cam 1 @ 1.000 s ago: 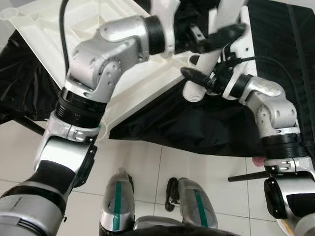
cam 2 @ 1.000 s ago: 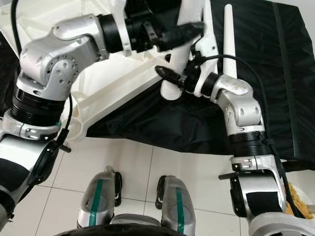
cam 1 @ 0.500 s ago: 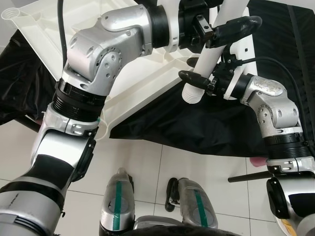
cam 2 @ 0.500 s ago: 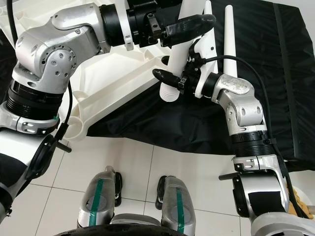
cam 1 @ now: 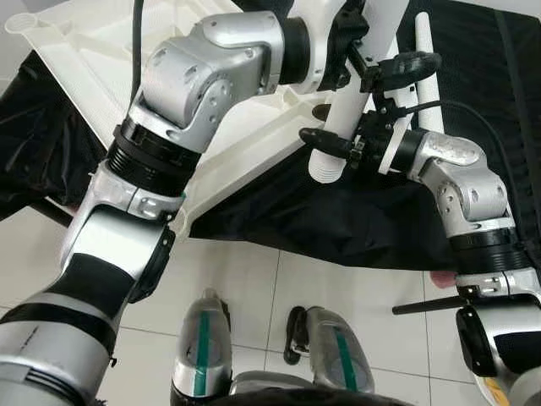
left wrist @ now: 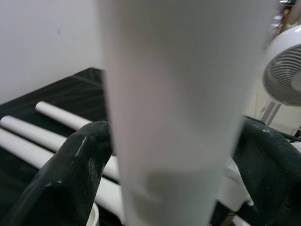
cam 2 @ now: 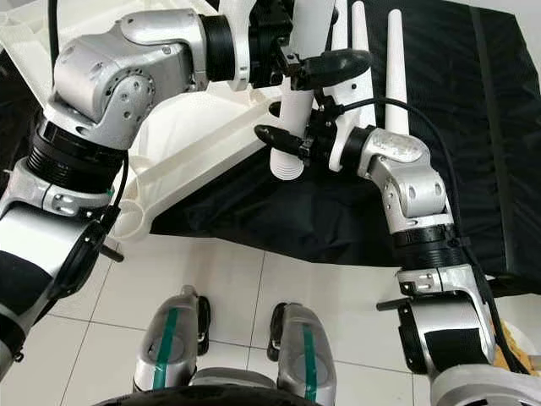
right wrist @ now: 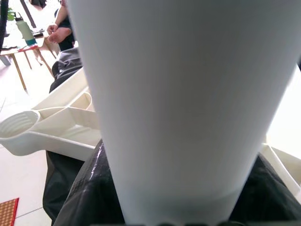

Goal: Building children table

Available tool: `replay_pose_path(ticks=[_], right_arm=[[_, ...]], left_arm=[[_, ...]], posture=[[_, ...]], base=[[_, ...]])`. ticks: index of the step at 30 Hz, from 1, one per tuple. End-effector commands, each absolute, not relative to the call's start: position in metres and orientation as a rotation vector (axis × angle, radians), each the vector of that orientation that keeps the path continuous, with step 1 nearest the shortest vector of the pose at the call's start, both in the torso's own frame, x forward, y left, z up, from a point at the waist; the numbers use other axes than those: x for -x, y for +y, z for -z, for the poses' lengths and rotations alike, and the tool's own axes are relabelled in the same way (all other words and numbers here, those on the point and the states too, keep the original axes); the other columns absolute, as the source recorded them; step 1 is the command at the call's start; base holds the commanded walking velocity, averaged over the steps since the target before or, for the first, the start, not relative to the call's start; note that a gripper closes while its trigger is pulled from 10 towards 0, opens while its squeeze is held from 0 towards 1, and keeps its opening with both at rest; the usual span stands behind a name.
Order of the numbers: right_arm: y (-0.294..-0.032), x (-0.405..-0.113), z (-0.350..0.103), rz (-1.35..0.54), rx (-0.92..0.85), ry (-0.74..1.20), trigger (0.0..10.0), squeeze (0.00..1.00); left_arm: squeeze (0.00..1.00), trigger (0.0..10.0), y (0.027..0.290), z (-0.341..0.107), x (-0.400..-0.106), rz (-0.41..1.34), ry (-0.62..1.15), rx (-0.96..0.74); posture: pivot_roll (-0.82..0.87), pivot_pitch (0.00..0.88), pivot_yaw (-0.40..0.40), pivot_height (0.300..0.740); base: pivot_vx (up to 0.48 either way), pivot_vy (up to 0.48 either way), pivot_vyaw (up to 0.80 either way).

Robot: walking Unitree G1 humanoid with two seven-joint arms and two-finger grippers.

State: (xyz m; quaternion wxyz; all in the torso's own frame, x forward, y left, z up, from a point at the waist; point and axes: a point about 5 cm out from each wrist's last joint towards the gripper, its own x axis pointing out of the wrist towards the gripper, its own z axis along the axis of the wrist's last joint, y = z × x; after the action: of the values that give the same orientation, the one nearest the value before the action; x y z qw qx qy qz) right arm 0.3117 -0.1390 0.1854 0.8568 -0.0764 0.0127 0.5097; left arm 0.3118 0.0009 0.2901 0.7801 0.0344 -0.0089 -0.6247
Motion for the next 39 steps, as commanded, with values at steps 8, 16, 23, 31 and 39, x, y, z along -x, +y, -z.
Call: replay_pose_path(ticks=[8,16,23,31,39], right_arm=[[-0.140,-0.316,-0.193,-1.056,0.169,-0.006,10.0,0.00],[-0.143,-0.320,-0.193,-1.020,0.144,-0.001,10.0,0.00],[-0.145,-0.323,-0.191,-0.972,0.114,0.009,10.0,0.00],[-0.147,-0.332,-0.198,-0.853,0.045,-0.034,10.0,1.00],[-0.135,-0.334,-0.201,-0.730,0.035,-0.086,10.0,0.00]], left_arm=[[0.00,0.0,0.009,-0.301,-0.319,1.288,-0.049,-0.050],[0.00,0.0,0.012,-0.309,-0.320,1.283,-0.085,-0.045],[0.00,0.0,0.015,-0.315,-0.320,1.282,-0.114,-0.066],[0.00,10.0,0.021,-0.324,-0.327,1.175,-0.150,-0.099],[0.00,10.0,0.028,-0.332,-0.333,1.080,-0.189,-0.081]], posture=[[0.07,0.012,-0.006,0.740],[0.08,0.013,-0.015,0.740],[0.08,0.016,-0.021,0.740],[0.09,0.019,-0.029,0.740],[0.09,0.023,-0.038,0.740]], base=[[0.000,0.000,0.00],[0.000,0.000,0.00],[0.000,0.000,0.00],[0.000,0.000,0.00],[0.000,0.000,0.00]])
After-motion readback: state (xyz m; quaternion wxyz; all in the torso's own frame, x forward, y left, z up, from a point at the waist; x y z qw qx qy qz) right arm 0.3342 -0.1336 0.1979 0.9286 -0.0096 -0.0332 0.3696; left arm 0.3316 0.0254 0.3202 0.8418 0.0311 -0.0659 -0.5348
